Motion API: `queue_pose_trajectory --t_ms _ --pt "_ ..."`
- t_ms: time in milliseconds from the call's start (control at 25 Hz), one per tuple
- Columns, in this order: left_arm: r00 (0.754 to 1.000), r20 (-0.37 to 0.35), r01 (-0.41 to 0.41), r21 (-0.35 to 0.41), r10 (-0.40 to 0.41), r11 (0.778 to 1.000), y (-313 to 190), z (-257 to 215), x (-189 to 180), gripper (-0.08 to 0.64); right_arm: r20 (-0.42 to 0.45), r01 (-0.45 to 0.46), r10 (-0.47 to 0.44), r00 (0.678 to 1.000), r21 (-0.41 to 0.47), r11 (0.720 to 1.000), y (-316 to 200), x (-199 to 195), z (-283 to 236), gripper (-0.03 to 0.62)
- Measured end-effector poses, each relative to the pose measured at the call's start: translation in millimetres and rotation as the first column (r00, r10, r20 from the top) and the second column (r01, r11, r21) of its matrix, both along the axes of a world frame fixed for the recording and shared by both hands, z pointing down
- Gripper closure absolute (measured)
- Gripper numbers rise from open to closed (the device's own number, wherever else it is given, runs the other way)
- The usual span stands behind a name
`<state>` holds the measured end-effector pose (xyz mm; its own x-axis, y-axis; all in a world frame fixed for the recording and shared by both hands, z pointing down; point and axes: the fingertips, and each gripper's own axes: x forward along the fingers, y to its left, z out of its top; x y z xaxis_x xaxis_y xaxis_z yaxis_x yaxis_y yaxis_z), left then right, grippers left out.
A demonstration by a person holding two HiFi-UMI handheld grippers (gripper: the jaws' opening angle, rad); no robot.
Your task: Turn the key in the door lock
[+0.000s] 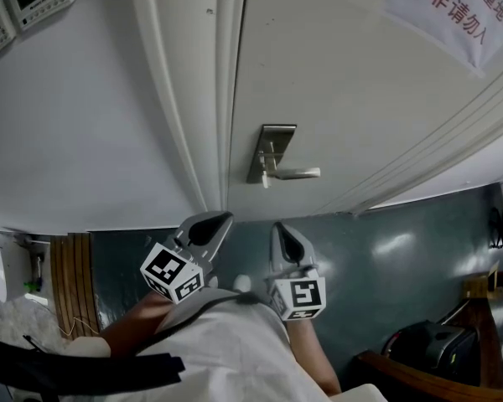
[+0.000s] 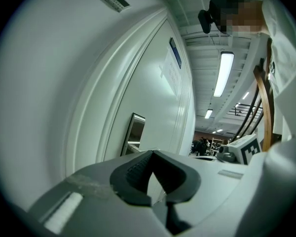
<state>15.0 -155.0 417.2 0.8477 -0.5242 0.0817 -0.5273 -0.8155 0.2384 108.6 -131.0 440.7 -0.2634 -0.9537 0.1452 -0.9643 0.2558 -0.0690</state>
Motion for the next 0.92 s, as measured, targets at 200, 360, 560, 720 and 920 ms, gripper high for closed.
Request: queue_pose_trajectory --t_ms 200,360,560,720,920 --pt "1.0 -0.013 0.004 0.01 -0.004 1.0 -1 -6 0 0.557 0.022 0.005 -0.006 1.0 0.015 1.0 2 -3 -6 0.584" --pt "1.0 -0.012 0.012 0.006 -0.012 1.0 -2 -6 -3 0.557 0.022 -0.003 0.002 1.0 0.013 1.0 -1 -1 -9 0.584" --pt "1.0 -0.008 0.027 0.002 -0.027 1.0 -3 -3 -8 0.557 0.01 0.0 0.0 1.0 0.007 1.0 -5 -2 -5 0.584" --pt "0.999 -0.004 0.033 0.002 -0.033 0.999 -6 -1 -14 0.557 -0.004 0.014 -0.014 1.0 0.018 1.0 -10 -6 -5 0.584" --pt "0.999 -0.005 0.035 -0.001 -0.035 0.999 -9 -1 -16 0.557 -0.016 0.017 -0.017 1.0 0.003 1.0 -13 -7 -1 0.584"
